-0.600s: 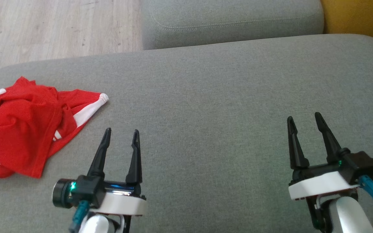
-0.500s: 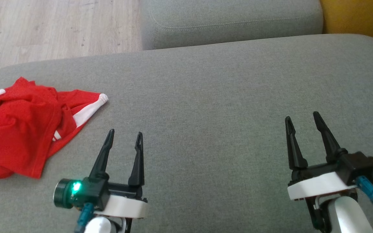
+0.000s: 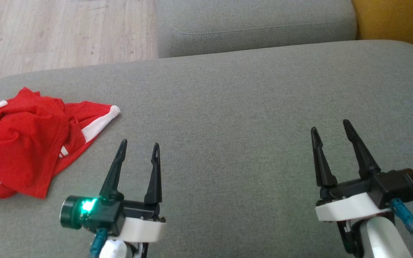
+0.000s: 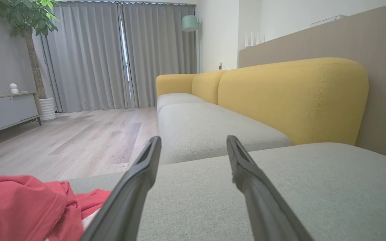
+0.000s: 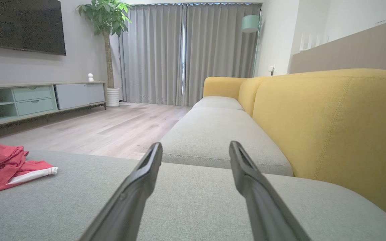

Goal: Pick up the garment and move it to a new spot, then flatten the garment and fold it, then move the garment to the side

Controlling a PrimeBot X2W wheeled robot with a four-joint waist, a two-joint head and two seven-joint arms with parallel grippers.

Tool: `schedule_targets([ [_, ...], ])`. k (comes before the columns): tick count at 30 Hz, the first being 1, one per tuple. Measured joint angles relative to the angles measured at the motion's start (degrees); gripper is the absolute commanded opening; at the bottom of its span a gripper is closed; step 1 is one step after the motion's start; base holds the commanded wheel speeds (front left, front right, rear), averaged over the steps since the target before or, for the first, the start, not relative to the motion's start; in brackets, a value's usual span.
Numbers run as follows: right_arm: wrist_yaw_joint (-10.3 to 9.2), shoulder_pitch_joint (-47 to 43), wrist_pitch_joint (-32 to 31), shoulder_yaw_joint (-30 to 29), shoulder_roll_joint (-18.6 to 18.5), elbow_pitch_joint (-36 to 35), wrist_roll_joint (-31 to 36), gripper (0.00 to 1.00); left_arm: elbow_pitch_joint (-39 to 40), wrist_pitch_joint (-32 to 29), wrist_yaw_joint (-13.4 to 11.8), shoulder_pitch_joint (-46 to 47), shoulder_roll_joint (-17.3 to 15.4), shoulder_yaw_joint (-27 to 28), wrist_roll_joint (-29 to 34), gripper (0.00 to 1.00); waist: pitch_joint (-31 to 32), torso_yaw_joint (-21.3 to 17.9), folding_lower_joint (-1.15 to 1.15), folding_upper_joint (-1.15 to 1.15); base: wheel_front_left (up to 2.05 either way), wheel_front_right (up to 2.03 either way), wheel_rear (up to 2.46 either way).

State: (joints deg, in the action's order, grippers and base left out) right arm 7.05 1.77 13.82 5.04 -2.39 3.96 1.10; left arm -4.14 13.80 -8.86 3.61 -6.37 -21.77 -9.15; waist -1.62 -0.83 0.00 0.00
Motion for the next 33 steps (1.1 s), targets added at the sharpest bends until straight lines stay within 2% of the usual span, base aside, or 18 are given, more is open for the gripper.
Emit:
schedule_targets([
  [6, 0.00, 0.0, 0.6, 0.0, -0.1, -0.1, -2.3, 1.00, 0.4, 0.8, 2.6, -0.6, 1.7, 3.4, 0.0, 1.00, -0.1, 0.4, 0.00, 0.00, 0.00, 0.00, 0.00],
  [12, 0.00, -0.1, 0.6, 0.6, -0.1, 1.8, -9.8, 1.00, -0.8, 0.8, 6.1, -0.7, 2.9, 6.4, -1.1, 1.00, 0.1, 0.8, 0.00, 0.00, 0.00, 0.00, 0.00],
  [13, 0.01, -0.2, 0.6, 1.2, -0.1, 2.5, -12.8, 1.00, -1.7, 0.8, 6.9, -1.2, 3.1, 6.9, -1.5, 1.00, 0.3, 0.8, 0.00, 0.00, 0.00, 0.00, 0.00],
  [15, 0.00, -0.3, 0.6, 1.8, -0.1, 3.3, -14.1, 1.00, -3.0, 0.8, 7.4, -2.0, 3.2, 7.1, -1.8, 1.00, 0.4, 0.8, 0.00, 0.00, 0.00, 0.00, 0.00],
  [18, 0.00, -0.4, 0.6, 2.3, -0.1, 5.1, -17.3, 1.00, -4.1, 0.8, 7.9, -2.8, 3.3, 7.4, -3.2, 1.00, 0.8, 0.8, 0.00, 0.00, 0.00, 0.00, 0.00],
  [27, 0.00, -0.4, 0.6, 2.1, -0.1, 6.5, -17.8, 1.00, -4.5, 0.8, 7.8, -2.7, 3.3, 7.3, -4.0, 1.00, 0.8, 0.7, 0.00, 0.00, 0.00, 0.00, 0.00],
  [33, 0.00, -0.4, 0.6, 2.4, -0.1, 6.7, -17.7, 1.00, -4.9, 0.8, 7.3, -2.7, 3.4, 7.3, -4.2, 1.00, 1.4, 2.1, 0.00, 0.00, 0.00, 0.00, 0.00],
])
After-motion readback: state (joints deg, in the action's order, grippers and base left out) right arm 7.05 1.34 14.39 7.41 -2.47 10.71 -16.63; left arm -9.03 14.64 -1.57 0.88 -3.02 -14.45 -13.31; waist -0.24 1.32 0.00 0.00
